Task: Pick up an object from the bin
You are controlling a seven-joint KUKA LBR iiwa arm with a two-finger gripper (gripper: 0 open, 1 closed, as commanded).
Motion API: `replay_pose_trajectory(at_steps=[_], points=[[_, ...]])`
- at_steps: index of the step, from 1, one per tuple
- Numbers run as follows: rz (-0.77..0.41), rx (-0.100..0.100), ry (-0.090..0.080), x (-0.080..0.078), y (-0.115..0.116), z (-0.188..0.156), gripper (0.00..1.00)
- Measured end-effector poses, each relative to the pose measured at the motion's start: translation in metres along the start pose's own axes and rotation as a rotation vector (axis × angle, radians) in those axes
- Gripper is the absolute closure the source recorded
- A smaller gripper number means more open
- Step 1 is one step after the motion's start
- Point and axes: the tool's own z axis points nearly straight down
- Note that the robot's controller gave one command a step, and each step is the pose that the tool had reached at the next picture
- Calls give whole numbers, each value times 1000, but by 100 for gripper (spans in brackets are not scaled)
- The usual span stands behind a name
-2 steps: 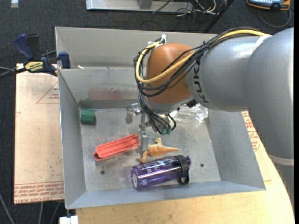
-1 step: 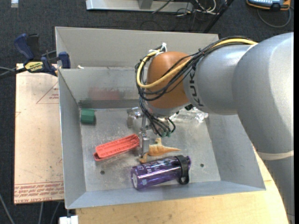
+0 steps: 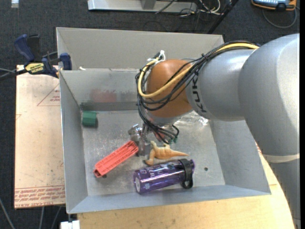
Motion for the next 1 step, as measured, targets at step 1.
replay_pose_trajectory(at_steps=[1], points=[[2,-1,0,0,0,0,100]])
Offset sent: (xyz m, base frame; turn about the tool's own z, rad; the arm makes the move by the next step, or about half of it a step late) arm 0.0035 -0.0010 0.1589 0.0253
